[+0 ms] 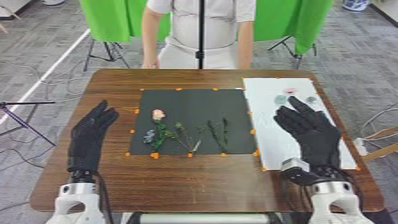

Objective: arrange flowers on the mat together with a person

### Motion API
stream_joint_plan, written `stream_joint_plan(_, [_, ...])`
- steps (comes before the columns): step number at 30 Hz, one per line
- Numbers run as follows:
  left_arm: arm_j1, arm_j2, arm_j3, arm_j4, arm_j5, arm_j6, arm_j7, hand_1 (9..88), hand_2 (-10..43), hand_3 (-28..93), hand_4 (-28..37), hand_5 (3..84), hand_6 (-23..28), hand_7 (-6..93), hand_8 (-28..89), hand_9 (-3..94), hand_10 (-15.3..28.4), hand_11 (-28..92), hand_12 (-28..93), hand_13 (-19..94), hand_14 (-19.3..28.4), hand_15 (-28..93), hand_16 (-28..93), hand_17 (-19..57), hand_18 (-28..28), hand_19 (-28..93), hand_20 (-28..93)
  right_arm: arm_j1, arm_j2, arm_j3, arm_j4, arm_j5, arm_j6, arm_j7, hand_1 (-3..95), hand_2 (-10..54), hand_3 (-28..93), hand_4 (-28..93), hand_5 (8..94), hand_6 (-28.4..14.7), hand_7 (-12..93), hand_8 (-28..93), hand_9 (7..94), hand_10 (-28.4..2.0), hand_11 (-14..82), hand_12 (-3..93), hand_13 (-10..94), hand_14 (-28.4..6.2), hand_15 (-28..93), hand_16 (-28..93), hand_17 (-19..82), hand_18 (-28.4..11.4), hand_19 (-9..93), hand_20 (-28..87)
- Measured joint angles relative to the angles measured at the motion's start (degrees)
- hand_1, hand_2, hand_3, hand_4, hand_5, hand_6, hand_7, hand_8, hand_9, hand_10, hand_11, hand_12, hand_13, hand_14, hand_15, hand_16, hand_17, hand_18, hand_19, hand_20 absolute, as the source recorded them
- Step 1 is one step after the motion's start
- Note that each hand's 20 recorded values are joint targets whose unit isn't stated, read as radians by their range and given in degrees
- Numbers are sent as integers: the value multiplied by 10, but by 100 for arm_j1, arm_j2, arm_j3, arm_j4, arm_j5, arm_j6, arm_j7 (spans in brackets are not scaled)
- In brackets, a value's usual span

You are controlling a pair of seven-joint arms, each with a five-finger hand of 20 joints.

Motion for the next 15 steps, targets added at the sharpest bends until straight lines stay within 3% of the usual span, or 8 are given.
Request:
stream_joint_plan(4, [5,-2,0,-7,0,4,3,257,-67,668,-196,425,49,58,-52,417,124,132,165,362,146,105,22,97,85,25,195,405,386,451,388,-1626,6,-376,177,-49,746,-166,426,-8,146,-95,480,-163,86,185,464,-131,149,198,246,-136,288,377])
stream_joint_plan(7, [11,5,4,-15,0,10,6,258,-67,667,-196,424,48,58,-52,417,124,132,166,361,146,105,22,97,85,25,195,850,973,661,622,-2512,249,-230,212,-81,738,-162,433,-2,165,-100,491,-166,144,211,533,-126,179,229,264,-143,387,382])
stream_joint_plan(11, [6,9,16,-15,3,9,7,258,-67,667,-196,425,49,58,-52,417,124,132,166,361,146,105,22,98,84,25,196,1457,1898,693,707,-3219,575,852,235,-94,725,-169,463,2,174,-105,528,-164,181,217,576,-130,232,234,274,-157,465,378])
stream_joint_plan(15, [3,33,25,-15,7,9,7,257,-69,669,-195,425,49,58,-52,417,124,131,165,363,147,105,22,98,84,25,196,2058,2656,495,979,-4438,256,1702,244,-95,719,-182,473,5,164,-108,568,-162,165,208,608,-132,245,228,294,-165,488,372])
